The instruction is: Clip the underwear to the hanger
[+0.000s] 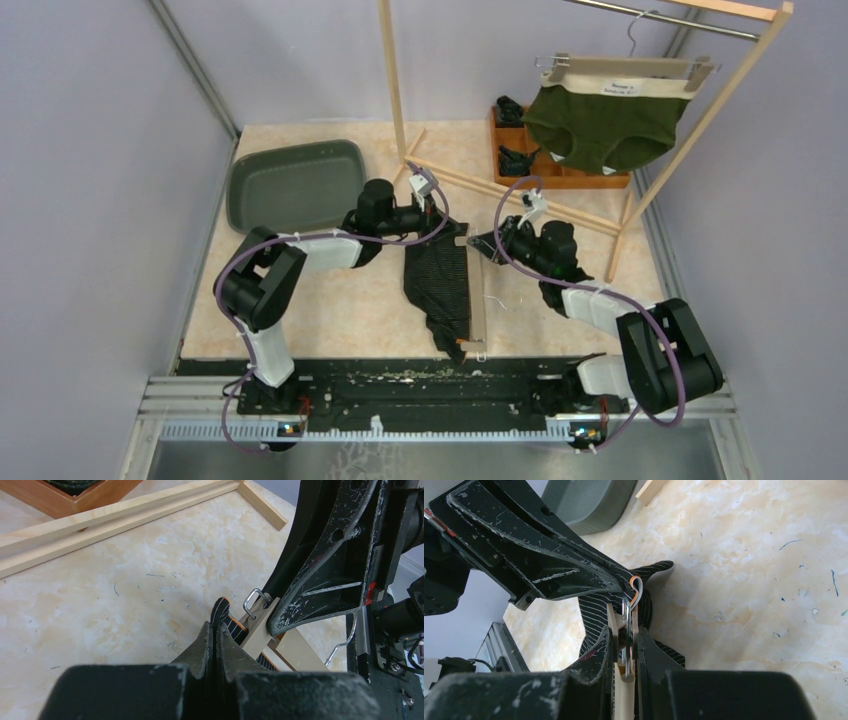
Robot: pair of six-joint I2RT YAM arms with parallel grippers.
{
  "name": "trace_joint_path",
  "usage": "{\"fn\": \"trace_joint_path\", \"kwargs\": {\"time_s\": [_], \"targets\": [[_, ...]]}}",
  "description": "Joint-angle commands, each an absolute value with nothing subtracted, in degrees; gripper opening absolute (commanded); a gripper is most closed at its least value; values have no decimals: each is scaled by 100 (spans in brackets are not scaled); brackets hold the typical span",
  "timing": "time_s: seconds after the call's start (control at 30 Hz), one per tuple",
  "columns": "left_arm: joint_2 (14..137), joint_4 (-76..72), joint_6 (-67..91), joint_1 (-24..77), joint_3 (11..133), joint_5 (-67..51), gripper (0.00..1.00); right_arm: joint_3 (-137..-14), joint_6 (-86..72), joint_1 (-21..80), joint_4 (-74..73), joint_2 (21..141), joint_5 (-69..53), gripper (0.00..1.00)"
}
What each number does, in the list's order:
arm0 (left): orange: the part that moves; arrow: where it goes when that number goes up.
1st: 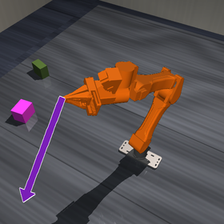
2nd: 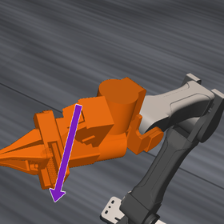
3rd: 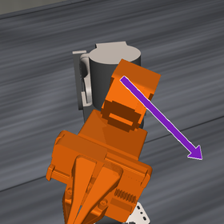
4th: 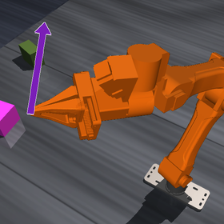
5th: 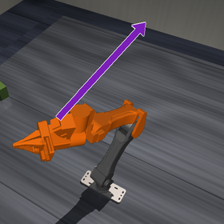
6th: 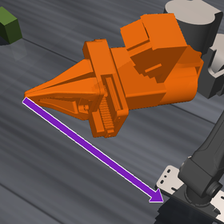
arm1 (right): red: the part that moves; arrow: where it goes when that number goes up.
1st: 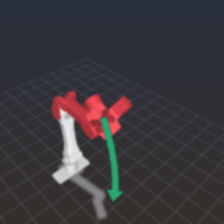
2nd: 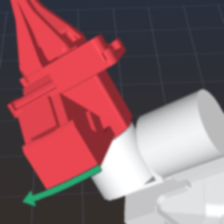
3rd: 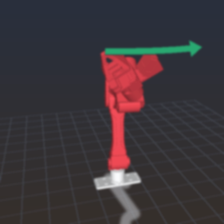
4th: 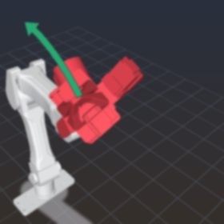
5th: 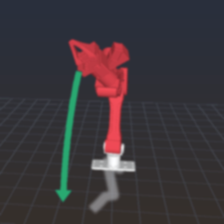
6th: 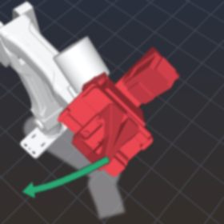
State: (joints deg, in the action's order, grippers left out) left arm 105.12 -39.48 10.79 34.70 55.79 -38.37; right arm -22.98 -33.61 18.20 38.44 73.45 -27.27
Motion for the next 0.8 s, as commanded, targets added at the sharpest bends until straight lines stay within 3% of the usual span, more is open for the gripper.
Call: {"fn": "trace_joint_path", "kwargs": {"time_s": [0.0,0.13,0.23,0.3,0.37,0.77], "targets": [[10425,-4231,1114,3413,5617,-3845,0,-2449,-3160,1811,4118,7163,-2670,0],[10435,-4245,1132,3410,5632,-3864,0,-2458,-3166,1811,4119,7180,-2661,4],[10449,-4224,1127,3410,5642,-3852,0,-2478,-3172,1810,4069,7165,-2615,50],[10464,-4210,1118,3402,5651,-3819,0,-2460,-3171,1810,4048,7109,-2543,70],[10484,-4210,1130,3386,5655,-3815,0,-2452,-3171,1810,4014,7029,-2448,82],[10812,-3802,1079,3141,6002,-3544,0,-2391,-2789,1811,2559,6071,-2085,86]]}}
